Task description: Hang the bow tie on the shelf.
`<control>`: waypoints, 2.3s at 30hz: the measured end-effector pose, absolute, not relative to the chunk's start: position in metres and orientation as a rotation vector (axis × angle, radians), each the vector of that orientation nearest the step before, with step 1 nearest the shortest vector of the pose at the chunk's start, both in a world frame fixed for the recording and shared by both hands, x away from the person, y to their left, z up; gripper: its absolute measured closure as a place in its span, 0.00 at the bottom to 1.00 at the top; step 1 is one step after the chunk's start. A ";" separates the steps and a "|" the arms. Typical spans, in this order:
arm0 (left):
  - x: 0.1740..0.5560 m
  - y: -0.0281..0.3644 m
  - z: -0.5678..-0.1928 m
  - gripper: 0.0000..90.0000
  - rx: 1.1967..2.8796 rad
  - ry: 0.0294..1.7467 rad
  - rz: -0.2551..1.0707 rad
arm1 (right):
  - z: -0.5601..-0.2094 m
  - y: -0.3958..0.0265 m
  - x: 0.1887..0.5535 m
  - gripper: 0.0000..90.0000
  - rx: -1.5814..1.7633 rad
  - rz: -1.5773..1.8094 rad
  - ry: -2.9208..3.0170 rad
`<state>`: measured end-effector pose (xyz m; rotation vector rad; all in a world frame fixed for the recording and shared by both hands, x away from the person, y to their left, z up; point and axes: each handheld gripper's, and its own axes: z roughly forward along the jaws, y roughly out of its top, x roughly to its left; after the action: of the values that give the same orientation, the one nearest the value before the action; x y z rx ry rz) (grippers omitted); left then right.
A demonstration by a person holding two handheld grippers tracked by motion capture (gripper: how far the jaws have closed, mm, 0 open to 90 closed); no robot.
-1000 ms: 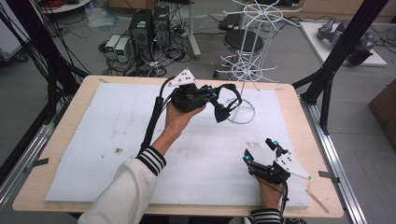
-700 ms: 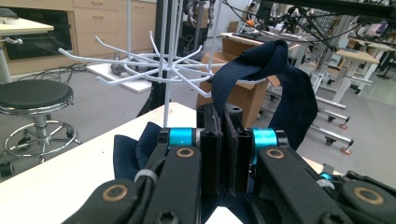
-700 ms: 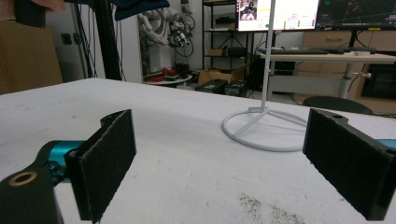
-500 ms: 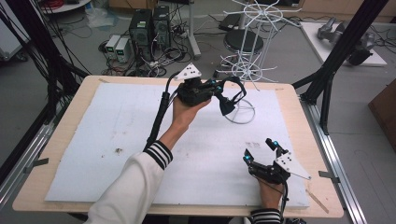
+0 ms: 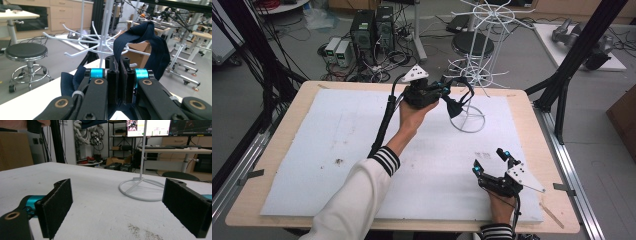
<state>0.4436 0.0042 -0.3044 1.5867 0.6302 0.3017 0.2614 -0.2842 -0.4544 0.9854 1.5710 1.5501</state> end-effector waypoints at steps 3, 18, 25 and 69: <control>0.445 0.000 -0.304 0.95 1.595 0.641 0.312 | -0.454 -0.284 0.261 0.10 0.984 1.549 1.571; 0.447 -0.013 -0.316 0.95 1.662 0.760 0.365 | -0.455 -0.284 0.261 0.10 0.979 1.550 1.568; 0.449 -0.012 -0.317 0.95 1.672 0.770 0.390 | -0.455 -0.284 0.261 0.10 0.979 1.551 1.568; 0.362 0.111 -0.339 0.20 1.631 0.493 0.607 | -0.455 -0.284 0.260 0.10 0.981 1.547 1.559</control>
<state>0.3618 0.1113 -0.3386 1.6305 0.4925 0.6073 0.2597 -0.2840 -0.4548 0.9812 1.5587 1.5475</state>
